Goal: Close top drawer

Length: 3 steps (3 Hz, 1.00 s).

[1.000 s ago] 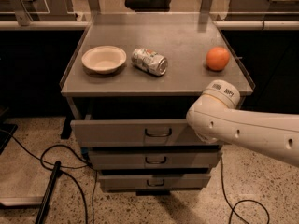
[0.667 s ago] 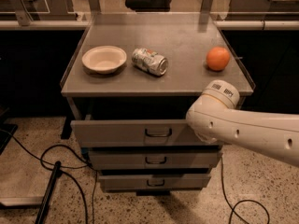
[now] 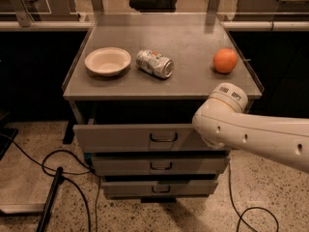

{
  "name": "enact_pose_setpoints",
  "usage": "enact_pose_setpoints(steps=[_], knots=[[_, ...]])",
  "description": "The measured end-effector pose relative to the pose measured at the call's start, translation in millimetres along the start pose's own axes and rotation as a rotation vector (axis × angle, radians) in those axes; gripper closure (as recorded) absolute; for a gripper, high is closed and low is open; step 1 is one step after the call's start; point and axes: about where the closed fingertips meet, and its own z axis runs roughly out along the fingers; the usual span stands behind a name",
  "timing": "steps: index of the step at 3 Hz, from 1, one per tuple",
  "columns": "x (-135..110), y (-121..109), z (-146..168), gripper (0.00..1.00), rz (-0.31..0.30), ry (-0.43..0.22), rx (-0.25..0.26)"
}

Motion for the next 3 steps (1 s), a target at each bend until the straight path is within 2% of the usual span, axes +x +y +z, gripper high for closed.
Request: enact_pose_setpoints(steps=[1,2,3], knots=[[0.0,0.0,0.0,0.13,0.0,0.0,0.0],[0.0,0.0,0.0,0.0,0.0,0.0,0.0],[0.1,0.0,-0.1,0.0,0.0,0.0,0.0]])
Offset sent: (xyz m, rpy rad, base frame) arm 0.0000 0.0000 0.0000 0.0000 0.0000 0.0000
